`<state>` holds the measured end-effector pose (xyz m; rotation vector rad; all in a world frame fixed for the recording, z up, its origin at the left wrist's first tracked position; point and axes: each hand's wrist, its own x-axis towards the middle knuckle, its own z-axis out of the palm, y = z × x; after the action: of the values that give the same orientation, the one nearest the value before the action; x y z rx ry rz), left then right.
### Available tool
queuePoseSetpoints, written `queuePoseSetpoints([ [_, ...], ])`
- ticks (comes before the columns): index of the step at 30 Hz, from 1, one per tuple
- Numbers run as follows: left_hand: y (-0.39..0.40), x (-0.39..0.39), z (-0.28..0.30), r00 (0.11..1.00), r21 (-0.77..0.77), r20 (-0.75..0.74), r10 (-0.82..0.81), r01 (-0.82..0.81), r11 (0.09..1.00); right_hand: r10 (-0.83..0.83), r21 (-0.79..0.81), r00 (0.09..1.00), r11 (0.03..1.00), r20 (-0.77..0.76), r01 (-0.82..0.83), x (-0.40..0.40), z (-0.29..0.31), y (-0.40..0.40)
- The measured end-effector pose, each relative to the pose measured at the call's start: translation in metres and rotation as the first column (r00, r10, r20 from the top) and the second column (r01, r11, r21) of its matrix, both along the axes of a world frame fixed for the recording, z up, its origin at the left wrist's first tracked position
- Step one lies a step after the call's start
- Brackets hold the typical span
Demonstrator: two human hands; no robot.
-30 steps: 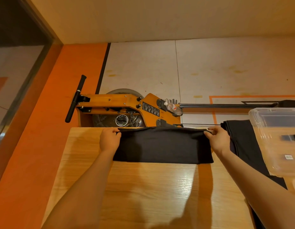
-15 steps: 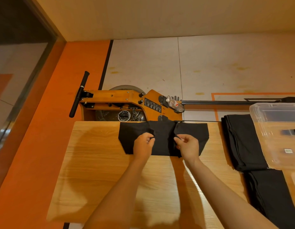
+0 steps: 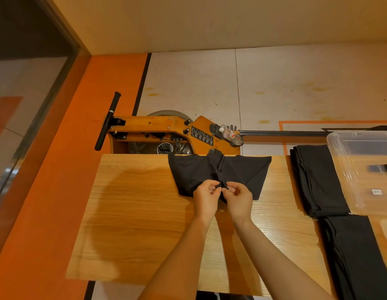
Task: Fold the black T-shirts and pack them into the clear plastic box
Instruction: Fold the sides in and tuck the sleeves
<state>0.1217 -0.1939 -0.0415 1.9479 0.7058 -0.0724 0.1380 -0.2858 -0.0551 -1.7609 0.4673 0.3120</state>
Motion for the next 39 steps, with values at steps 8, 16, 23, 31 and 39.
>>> queuePoseSetpoints([
  [8,-0.008,-0.007,0.002,0.997,-0.098,0.009,0.07,-0.069,0.993,-0.016,0.013,1.0,1.0,-0.012,0.016,-0.006,-0.006,-0.004],
  [16,-0.009,-0.009,0.004,0.997,-0.112,0.022,0.078,-0.075,0.991,0.0,-0.017,1.0,1.0,0.02,0.0,-0.008,0.001,-0.005],
  [23,-0.008,-0.009,0.002,0.997,-0.163,0.031,0.064,-0.058,0.985,0.031,-0.005,0.999,1.0,0.009,-0.031,-0.008,0.001,-0.006],
  [31,-0.004,-0.009,0.003,0.983,-0.427,-0.04,0.179,-0.179,0.886,0.01,-0.009,1.0,1.0,-0.026,-0.01,-0.005,0.004,-0.004],
  [39,0.014,0.007,-0.003,0.995,-0.332,-0.04,0.095,-0.103,0.938,0.016,-0.035,1.0,0.999,0.004,-0.016,-0.002,0.005,-0.008],
])
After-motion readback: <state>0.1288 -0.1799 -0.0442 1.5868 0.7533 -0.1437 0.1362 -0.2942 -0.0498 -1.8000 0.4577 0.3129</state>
